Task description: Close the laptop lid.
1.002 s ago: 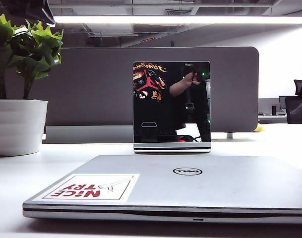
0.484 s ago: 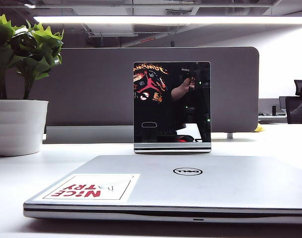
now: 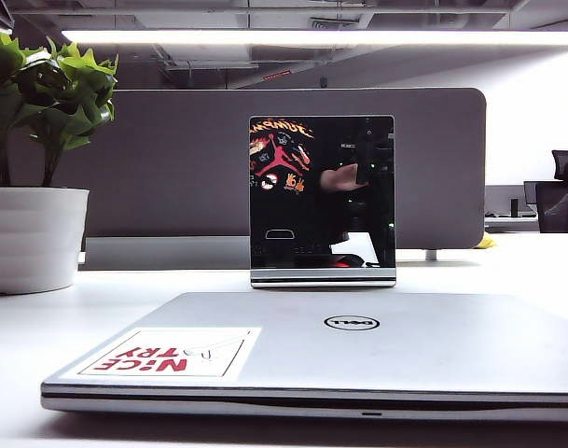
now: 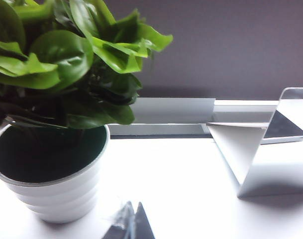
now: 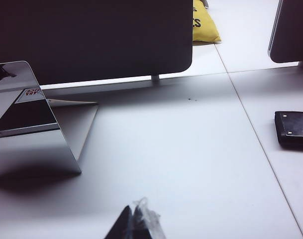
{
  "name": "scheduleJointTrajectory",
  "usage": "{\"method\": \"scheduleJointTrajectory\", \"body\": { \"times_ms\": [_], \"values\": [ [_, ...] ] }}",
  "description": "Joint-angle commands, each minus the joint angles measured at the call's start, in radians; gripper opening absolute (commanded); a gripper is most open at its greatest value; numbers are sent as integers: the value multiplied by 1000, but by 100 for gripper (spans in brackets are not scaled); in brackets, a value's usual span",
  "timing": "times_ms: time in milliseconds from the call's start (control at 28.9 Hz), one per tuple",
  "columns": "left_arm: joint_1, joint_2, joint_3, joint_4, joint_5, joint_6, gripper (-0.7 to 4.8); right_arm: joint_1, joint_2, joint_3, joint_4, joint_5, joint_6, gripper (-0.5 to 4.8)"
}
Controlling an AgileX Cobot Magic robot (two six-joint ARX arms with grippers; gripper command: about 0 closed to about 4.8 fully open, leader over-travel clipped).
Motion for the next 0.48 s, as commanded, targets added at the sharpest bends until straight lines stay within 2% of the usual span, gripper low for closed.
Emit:
{"method": "scheduleJointTrajectory", "body": {
  "times_ms": [35, 484],
  "values": [
    [1, -3, 4, 0, -1, 3, -5, 1, -3, -1, 3, -2, -4, -4],
    [1, -3, 4, -2, -1, 1, -5, 1, -4, -1, -8, -2, -4, -4]
  ]
}}
